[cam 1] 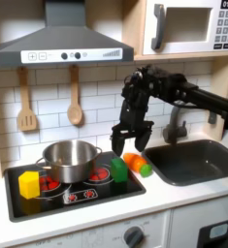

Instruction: Reach green block

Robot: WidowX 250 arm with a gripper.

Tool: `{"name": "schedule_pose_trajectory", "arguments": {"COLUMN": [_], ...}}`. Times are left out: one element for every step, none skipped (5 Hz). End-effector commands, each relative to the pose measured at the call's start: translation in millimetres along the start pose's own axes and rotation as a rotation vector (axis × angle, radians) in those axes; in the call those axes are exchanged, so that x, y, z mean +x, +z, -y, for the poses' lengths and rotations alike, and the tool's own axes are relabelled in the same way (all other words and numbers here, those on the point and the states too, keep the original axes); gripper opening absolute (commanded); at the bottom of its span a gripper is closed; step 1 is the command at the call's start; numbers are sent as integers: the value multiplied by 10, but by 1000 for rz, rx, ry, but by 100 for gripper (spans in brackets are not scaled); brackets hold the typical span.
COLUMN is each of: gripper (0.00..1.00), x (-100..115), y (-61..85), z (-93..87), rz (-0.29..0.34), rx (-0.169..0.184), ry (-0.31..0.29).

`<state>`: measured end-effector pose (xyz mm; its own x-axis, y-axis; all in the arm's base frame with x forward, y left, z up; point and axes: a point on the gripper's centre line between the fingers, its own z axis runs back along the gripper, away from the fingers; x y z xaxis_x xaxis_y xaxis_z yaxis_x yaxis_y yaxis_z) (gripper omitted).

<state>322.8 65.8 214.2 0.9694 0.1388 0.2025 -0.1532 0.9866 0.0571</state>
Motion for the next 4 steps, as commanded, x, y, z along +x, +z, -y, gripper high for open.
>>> {"name": "schedule_pose_trajectory", "arguments": {"gripper": [100,100,100,100], "x": [139,171,141,157], "y": [-144,-265,-370,-393], "z": [7,23,15,-8], "rz": [-20,-49,-75,-72], "rx": [1,4,12,12], "ry": [33,20,10,13]}}
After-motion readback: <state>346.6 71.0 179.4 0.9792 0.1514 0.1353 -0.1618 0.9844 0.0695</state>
